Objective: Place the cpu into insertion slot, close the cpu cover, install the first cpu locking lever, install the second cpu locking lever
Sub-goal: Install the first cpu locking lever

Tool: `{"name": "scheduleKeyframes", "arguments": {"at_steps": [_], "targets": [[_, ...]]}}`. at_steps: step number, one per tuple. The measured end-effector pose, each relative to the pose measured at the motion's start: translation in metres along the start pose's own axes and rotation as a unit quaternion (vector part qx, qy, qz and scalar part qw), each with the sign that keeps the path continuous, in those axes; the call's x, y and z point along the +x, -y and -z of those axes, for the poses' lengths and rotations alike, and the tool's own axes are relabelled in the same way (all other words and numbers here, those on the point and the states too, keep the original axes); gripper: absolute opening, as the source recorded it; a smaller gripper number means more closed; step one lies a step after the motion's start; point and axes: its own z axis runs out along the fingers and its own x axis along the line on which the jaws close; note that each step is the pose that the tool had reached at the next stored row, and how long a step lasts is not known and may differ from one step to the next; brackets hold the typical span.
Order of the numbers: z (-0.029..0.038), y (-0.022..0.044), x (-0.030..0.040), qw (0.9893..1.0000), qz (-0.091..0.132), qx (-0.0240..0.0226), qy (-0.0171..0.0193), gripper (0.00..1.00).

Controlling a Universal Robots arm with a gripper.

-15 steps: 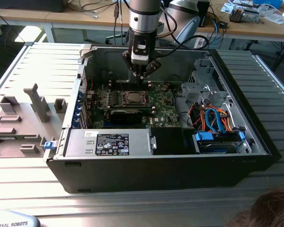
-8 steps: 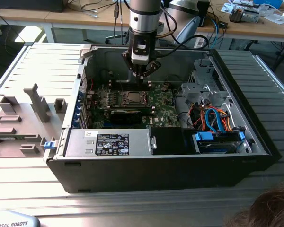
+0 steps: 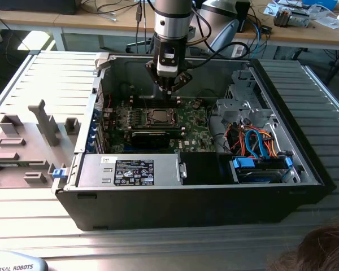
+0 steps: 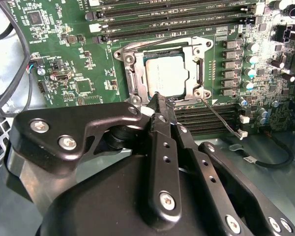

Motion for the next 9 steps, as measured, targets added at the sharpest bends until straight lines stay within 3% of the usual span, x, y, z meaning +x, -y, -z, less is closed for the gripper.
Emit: {"name": "scheduleKeyframes", "arguments": {"at_steps": [9], "targets": [[0.0000,0.0000,0.0000,1.0000,0.002,-0.0001,0.0001,0.11]]}}
